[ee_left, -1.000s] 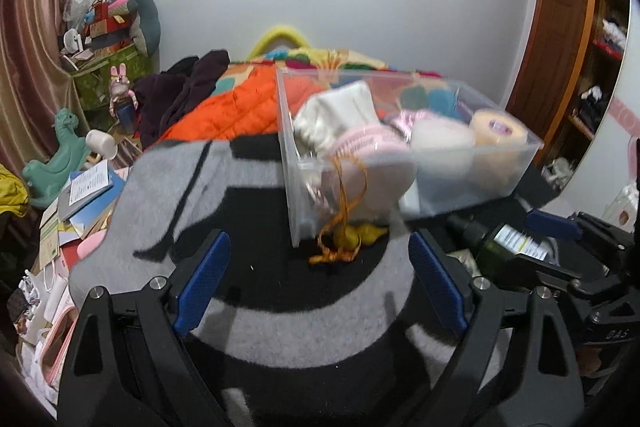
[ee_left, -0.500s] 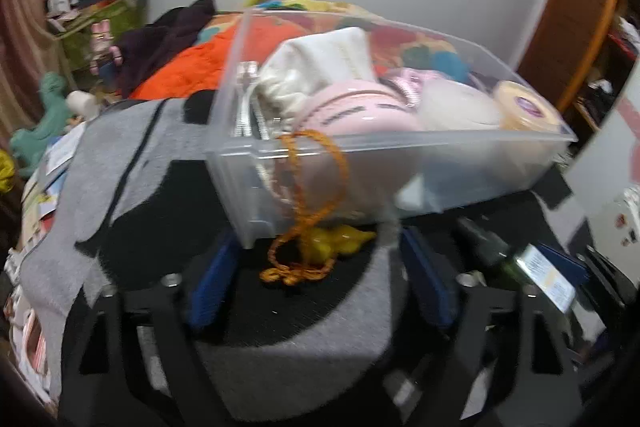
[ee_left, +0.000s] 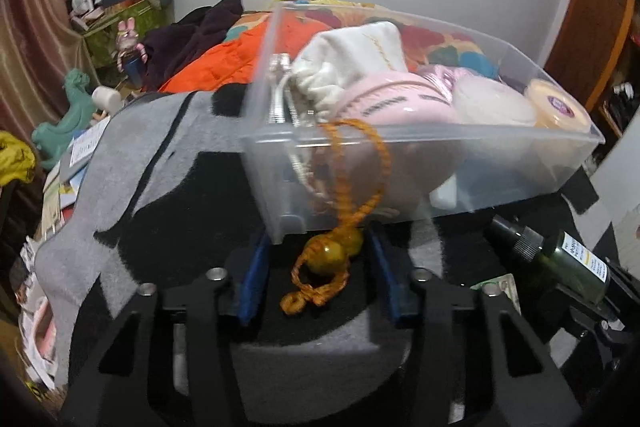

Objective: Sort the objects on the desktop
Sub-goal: 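Grasp gourd charm by its tassel with left tool while right tool grasps green bottle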

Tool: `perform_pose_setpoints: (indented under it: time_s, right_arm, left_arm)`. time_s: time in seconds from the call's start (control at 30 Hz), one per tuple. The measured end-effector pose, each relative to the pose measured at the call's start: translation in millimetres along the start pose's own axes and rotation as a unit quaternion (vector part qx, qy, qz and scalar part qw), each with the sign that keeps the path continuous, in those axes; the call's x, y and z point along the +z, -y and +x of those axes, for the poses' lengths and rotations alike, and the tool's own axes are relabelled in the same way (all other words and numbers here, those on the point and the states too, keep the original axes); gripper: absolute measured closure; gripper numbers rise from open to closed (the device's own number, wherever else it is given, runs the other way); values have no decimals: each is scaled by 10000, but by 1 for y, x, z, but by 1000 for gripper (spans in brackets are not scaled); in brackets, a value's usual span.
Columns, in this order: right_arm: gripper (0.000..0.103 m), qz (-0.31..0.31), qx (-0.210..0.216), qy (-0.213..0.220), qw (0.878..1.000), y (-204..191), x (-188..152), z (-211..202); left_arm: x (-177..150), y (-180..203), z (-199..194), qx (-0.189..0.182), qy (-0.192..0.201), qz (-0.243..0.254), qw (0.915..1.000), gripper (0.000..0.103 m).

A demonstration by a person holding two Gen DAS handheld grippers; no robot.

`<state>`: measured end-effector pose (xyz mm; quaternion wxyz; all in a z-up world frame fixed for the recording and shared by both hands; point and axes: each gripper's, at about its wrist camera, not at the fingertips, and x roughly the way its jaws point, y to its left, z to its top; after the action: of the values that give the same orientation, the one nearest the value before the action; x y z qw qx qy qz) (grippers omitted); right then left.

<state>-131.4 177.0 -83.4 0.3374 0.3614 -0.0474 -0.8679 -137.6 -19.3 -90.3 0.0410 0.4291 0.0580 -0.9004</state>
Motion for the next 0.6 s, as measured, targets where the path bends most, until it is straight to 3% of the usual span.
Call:
perform_pose_setpoints:
  time_s: [0.27, 0.37, 0.6]
  right_arm:
    - [65, 170, -25, 175, 9997, 9, 3, -11]
    - [65, 225, -19, 247, 9994, 13, 4, -16]
    - [65, 380, -15, 291, 9989, 19, 5, -16]
  left_arm:
    - [-2, -8, -6, 9, -6, -127, 9999, 77]
    - [-5, -14, -10, -186, -58, -193, 9996, 77]
    - [-23, -13, -27, -13, 96, -2, 10000, 77]
